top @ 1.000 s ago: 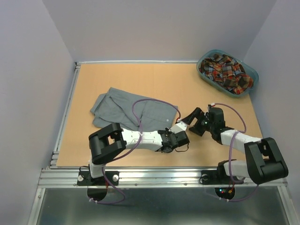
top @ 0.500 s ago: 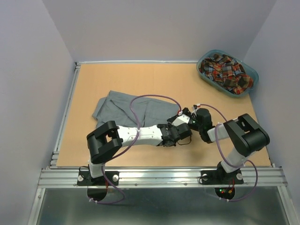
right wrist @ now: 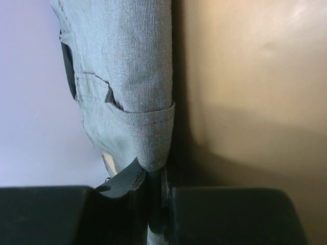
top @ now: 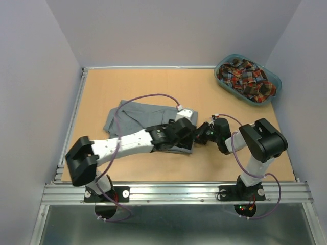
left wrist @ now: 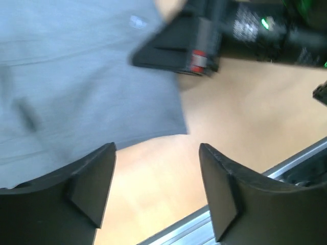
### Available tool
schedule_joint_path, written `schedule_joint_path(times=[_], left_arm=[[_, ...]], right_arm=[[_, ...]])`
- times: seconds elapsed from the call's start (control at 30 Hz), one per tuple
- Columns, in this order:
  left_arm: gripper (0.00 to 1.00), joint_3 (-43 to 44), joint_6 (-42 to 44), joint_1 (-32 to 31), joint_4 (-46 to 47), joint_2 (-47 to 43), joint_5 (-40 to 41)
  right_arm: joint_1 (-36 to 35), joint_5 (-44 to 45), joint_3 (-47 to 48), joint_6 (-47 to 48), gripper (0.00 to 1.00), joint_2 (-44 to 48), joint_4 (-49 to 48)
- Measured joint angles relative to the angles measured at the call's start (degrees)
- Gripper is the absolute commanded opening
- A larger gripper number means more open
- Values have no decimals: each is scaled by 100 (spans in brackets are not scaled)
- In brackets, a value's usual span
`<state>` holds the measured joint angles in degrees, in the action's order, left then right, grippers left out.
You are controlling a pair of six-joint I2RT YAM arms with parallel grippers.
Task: Fold and stack the long sleeve shirts
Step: Fold the shirt
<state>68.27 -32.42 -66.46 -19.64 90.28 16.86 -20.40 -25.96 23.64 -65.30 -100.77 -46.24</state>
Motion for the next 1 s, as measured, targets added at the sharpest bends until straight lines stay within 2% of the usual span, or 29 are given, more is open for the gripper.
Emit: schedule_joint_path(times=[0.1, 0.13, 0.27, 0.33, 0.4, 0.53, 0.63, 0.7, 0.8, 1.0], left_arm=[[96, -411, -94, 710, 157, -848, -208], [97, -568, -111, 1051, 179, -1126, -269], [97, -1147, -190, 2855, 256, -2076, -334], [97, -1427, -208, 3338, 352, -2238, -452], [97, -1816, -219, 4341, 444, -2393, -748], [97, -2337, -247, 5578, 520, -2146, -1335], [95, -2568, -302, 5969, 660, -1873, -1676], [87, -2651, -352, 6022, 772, -1672, -1930], [80, -2660, -498, 6019, 1062, -1329, -2260], [77, -2900, -960, 6019, 1947, -680, -2817]], right_arm=[[304, -278, 48, 273, 0, 22, 214], [413, -369, 120, 417, 0, 61, 435], [723, -374, 1165, 1633, 1, 229, 2415], [772, -131, 1825, 2459, 0, 232, 3434], [828, 116, 2509, 3274, 0, 168, 4516], [844, 555, 3821, 4343, 1, -254, 5838], [846, 852, 4404, 4942, 0, -459, 6526], [844, 1104, 4690, 5333, 1, -514, 6966], [844, 1425, 5104, 5786, 1, -560, 7499], [833, 1880, 6046, 6623, 1, -658, 8231]])
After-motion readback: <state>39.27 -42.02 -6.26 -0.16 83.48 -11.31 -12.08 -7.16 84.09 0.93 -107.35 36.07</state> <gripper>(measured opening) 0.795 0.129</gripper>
